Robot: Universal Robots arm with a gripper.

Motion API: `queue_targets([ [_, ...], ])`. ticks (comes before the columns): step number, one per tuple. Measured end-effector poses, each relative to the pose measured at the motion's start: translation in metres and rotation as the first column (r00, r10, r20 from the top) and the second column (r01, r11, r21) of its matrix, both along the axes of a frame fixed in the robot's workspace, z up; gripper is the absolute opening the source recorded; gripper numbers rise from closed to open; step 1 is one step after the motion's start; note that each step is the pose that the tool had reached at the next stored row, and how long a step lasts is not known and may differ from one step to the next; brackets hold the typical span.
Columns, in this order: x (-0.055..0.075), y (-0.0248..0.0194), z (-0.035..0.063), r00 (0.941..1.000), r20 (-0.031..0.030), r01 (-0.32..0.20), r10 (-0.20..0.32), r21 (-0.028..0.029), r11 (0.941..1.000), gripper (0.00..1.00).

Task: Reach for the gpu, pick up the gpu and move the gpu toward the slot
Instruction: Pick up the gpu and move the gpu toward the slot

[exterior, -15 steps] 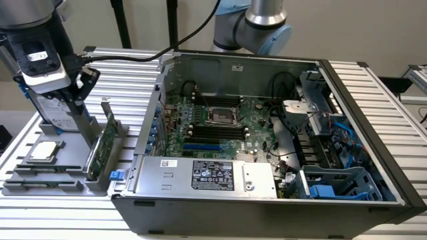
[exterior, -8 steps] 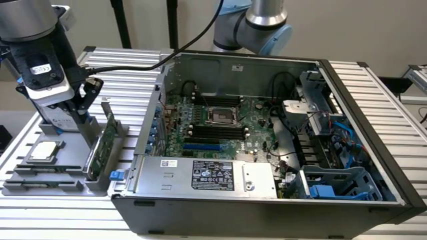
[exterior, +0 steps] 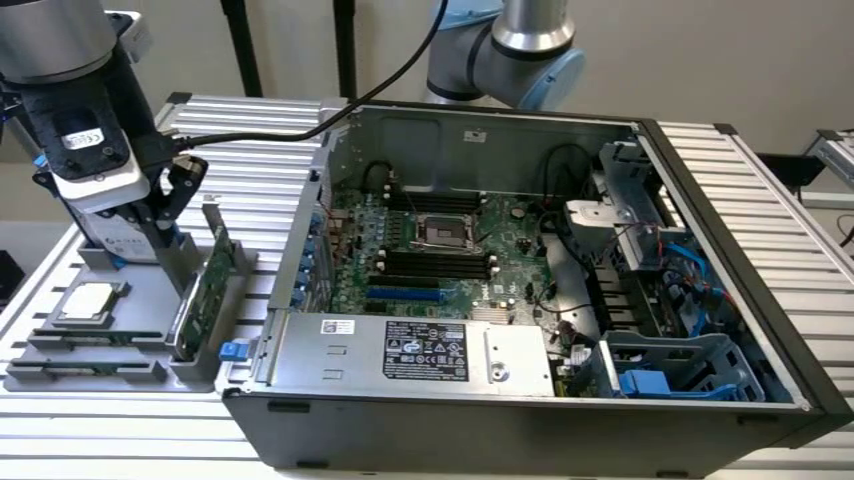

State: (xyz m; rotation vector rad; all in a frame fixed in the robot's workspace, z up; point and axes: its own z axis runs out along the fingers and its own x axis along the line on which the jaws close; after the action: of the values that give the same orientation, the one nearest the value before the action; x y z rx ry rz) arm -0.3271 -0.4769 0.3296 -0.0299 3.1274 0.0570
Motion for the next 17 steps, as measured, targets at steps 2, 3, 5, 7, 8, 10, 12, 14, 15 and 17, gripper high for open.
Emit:
queue_targets([
  [2, 0.0000, 0.0000, 0.0000, 1.0000, 0.0000, 0.000, 0.000, 0.0000, 1.0000, 0.11],
  [3, 0.0000, 0.0000, 0.0000, 1.0000, 0.0000, 0.000, 0.000, 0.0000, 1.0000, 0.11],
  [5, 0.0000, 0.0000, 0.0000, 1.0000, 0.0000, 0.000, 0.000, 0.0000, 1.0000, 0.11],
  [7, 0.0000, 0.0000, 0.0000, 1.0000, 0.0000, 0.000, 0.000, 0.0000, 1.0000, 0.12],
  [8, 0.0000, 0.0000, 0.0000, 1.0000, 0.0000, 0.000, 0.000, 0.0000, 1.0000, 0.18],
  [10, 0.0000, 0.0000, 0.0000, 1.0000, 0.0000, 0.000, 0.000, 0.0000, 1.0000, 0.24],
  [12, 0.0000, 0.0000, 0.0000, 1.0000, 0.0000, 0.000, 0.000, 0.0000, 1.0000, 0.30],
  [14, 0.0000, 0.0000, 0.0000, 1.0000, 0.0000, 0.000, 0.000, 0.0000, 1.0000, 0.42],
  [15, 0.0000, 0.0000, 0.0000, 1.0000, -0.0001, 0.000, 0.000, -0.0002, 1.0000, 0.42],
  [17, 0.0000, 0.0000, -0.0011, 1.0000, 0.0001, 0.000, 0.000, -0.0002, 1.0000, 0.48],
])
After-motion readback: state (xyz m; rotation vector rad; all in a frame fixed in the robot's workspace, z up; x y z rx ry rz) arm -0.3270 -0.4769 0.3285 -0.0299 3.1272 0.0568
